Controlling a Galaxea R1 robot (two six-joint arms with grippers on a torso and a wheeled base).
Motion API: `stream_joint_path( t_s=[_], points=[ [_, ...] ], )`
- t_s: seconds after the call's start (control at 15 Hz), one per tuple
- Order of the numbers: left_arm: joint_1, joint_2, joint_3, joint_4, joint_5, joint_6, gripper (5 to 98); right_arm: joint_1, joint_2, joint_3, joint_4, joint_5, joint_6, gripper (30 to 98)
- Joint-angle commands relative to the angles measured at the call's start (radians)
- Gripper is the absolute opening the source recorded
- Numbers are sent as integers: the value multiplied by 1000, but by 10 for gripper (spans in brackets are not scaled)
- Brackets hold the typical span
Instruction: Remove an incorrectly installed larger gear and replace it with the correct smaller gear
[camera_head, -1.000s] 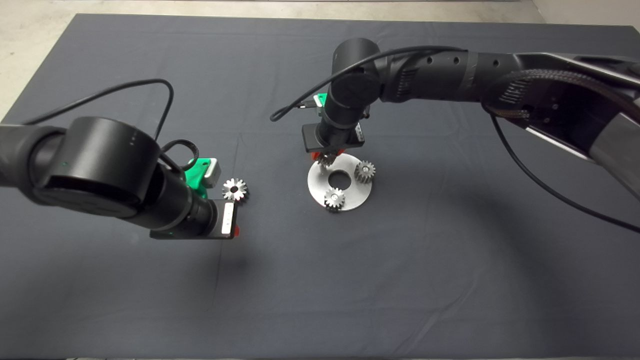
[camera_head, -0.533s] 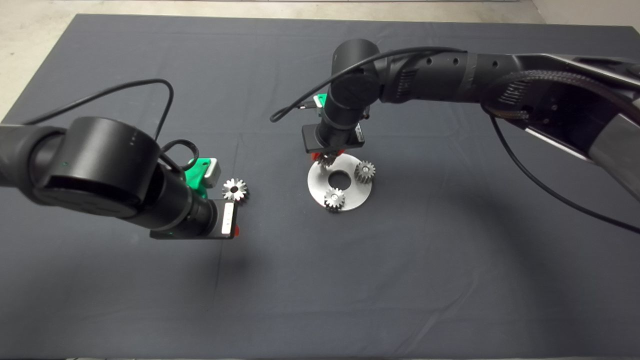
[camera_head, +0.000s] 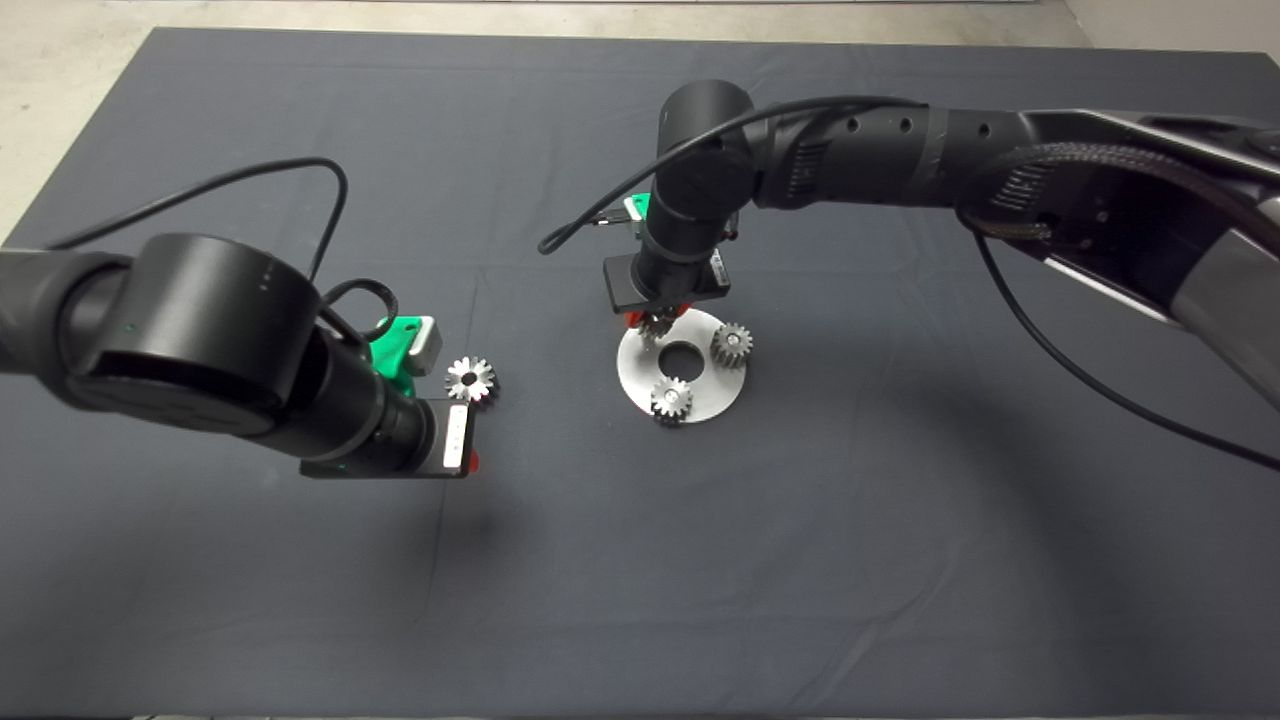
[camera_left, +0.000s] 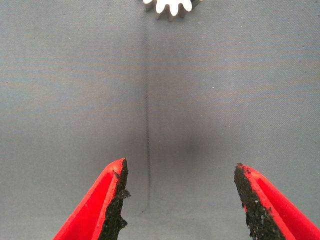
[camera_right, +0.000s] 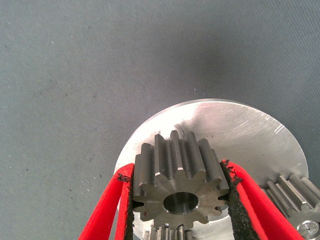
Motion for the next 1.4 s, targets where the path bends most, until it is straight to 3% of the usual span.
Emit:
stream_joint_path(
  t_s=[0.0,0.8,1.0,1.33],
  points=[
    [-16,-4,14,11,85,1,537,-29,-6,-12,81,-67,-5,380],
    [-16,13,8,11,85,1,537,-21,-14,-72,78,-64,4,379],
    [-16,10,5,11,85,1,537,33,-10,-112,80,-64,2,377],
    [-16,15,2,11,85,1,537,34,-7,-109,81,-70,2,378]
  ],
)
